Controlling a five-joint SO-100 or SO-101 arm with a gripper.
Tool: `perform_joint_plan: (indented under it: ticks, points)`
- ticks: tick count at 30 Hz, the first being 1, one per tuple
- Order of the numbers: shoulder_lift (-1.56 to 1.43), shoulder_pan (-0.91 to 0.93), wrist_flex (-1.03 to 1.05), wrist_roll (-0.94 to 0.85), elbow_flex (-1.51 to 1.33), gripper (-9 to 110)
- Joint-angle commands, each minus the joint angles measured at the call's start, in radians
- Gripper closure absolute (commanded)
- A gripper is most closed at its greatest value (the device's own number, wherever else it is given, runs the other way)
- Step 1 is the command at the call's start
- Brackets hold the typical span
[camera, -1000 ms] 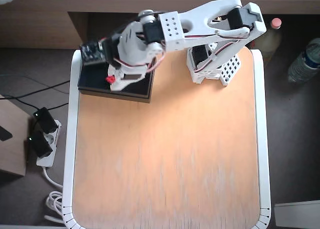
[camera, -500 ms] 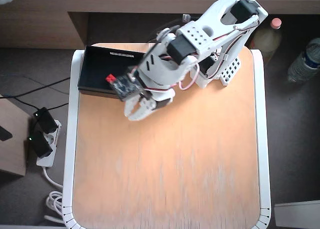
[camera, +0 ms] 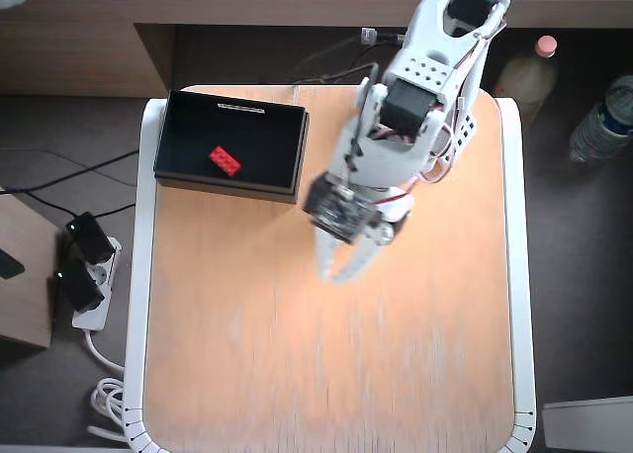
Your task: Grasp a lego block and put it in the bin.
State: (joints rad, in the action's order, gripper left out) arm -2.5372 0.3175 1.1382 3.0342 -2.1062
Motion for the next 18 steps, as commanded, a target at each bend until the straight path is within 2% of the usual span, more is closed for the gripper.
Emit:
perform_joint_plan:
  ticks: [1,18]
  points:
    - [-0.115,-0.081,-0.026,0.005,-0.063,101]
    - [-0.503,-0.161,-0.026,-0.017,-0.512,101]
